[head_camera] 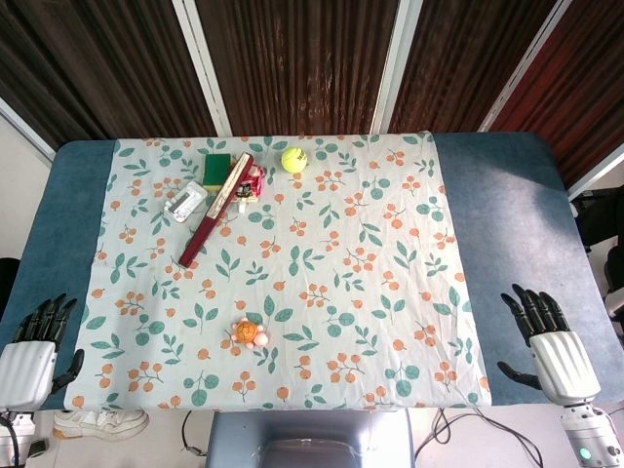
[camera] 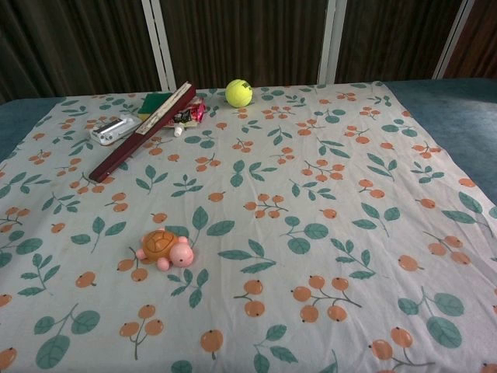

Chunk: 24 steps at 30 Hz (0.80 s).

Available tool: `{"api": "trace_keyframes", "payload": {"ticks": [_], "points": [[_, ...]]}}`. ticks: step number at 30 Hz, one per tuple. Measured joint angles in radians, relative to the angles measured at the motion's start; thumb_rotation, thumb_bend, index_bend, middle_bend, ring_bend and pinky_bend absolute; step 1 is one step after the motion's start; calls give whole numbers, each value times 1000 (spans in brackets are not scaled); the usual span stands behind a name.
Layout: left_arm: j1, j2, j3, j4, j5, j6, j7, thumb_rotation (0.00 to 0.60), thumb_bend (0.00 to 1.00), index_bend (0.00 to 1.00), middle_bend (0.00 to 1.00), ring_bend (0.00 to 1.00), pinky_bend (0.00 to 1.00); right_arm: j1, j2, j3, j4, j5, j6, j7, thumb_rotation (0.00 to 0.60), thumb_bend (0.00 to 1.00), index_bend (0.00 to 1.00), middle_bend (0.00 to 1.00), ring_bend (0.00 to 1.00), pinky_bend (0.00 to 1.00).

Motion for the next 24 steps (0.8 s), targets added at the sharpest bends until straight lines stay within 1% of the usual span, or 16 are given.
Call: {"api": "trace_keyframes", "payload": {"ticks": [5, 7, 8, 9, 11, 12, 13, 15, 18, 21, 24], "points": [[-8, -6, 4, 2, 3, -20, 6, 600, 417, 31, 31, 0, 158, -2, 3, -2, -2, -5, 6, 2, 600, 219, 0, 0, 0, 0], [-17, -14, 6, 3, 8, -33, 11, 600, 417, 31, 20, 15, 165, -4, 4, -2, -3, -6, 10, 4, 600, 219, 0, 0, 0, 0], [-24, -23, 7, 6, 14, -40, 15, 600, 417, 31, 12, 61, 189, -6, 5, -2, -3, -7, 15, 6, 600, 219, 0, 0, 0, 0], [-30, -32, 7, 10, 20, -45, 18, 600, 418, 31, 14, 128, 246, -7, 5, -1, -3, -7, 19, 6, 600, 219, 0, 0, 0, 0], [-51, -57, 6, 23, 44, -59, 26, 600, 419, 41, 32, 308, 444, -10, 5, 1, -2, -7, 24, 7, 600, 219, 0, 0, 0, 0], [-63, -71, 6, 31, 58, -65, 28, 600, 420, 52, 52, 424, 565, -9, 5, 1, -1, -5, 23, 6, 600, 219, 0, 0, 0, 0], [-76, -86, 5, 41, 75, -72, 28, 600, 419, 64, 77, 528, 657, -9, 4, 1, -1, -2, 19, 5, 600, 219, 0, 0, 0, 0], [-114, -129, 3, 71, 112, -95, 28, 600, 419, 75, 121, 663, 761, -5, 2, 2, 0, 4, 8, 3, 600, 219, 0, 0, 0, 0], [-177, -197, -4, 116, 145, -151, 23, 600, 418, 78, 147, 795, 871, 1, 0, 2, 0, 8, -5, -2, 600, 219, 0, 0, 0, 0], [-236, -266, -15, 158, 156, -215, 21, 600, 417, 94, 151, 875, 949, 1, 1, 5, 1, 13, -3, 1, 600, 219, 0, 0, 0, 0], [-286, -336, -26, 202, 161, -261, 29, 600, 418, 120, 163, 920, 992, 0, 5, 10, 1, 21, -1, 11, 600, 219, 0, 0, 0, 0]]}}
